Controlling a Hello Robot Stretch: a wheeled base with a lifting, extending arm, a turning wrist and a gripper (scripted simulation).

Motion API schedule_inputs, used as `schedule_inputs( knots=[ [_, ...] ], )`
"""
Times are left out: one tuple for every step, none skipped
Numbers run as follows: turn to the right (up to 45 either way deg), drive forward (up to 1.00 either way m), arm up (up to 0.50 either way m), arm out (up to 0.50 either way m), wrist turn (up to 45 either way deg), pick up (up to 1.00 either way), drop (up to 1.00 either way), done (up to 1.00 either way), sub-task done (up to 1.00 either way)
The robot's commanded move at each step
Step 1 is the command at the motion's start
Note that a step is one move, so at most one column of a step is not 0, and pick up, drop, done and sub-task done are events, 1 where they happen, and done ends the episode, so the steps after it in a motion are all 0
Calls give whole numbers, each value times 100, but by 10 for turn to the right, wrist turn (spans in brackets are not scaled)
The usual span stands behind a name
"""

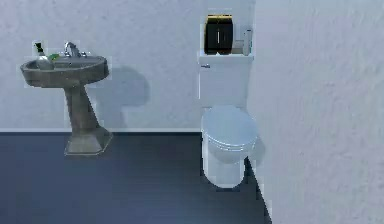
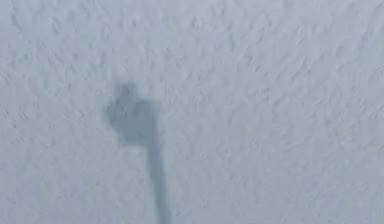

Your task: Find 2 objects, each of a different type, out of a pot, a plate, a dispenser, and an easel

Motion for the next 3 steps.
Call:
schedule_inputs(
  knots=[
    [-240,0,0,0,0,0,0,0,0],
    [0,100,0,0,0,0,0,0,0],
    [-90,0,0,0,0,0,0,0,0]
  ],
)
